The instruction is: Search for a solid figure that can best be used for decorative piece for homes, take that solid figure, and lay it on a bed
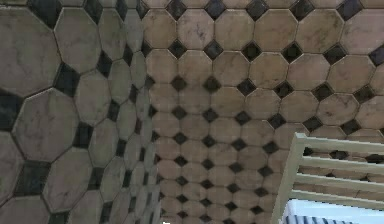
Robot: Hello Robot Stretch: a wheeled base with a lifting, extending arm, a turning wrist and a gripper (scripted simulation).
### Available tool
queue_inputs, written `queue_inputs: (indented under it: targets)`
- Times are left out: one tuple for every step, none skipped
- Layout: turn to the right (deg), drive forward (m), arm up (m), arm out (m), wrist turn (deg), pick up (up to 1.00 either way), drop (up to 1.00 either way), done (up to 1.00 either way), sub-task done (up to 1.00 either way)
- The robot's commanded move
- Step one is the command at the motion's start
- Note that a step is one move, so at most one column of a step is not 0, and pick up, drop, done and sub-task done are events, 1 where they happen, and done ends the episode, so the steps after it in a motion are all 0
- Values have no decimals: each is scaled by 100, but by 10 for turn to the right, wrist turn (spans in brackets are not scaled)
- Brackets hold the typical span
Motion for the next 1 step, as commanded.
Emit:
queue_inputs:
  targets:
    - [0, 0, 0, 0, 0, 0, 0, 100, 0]
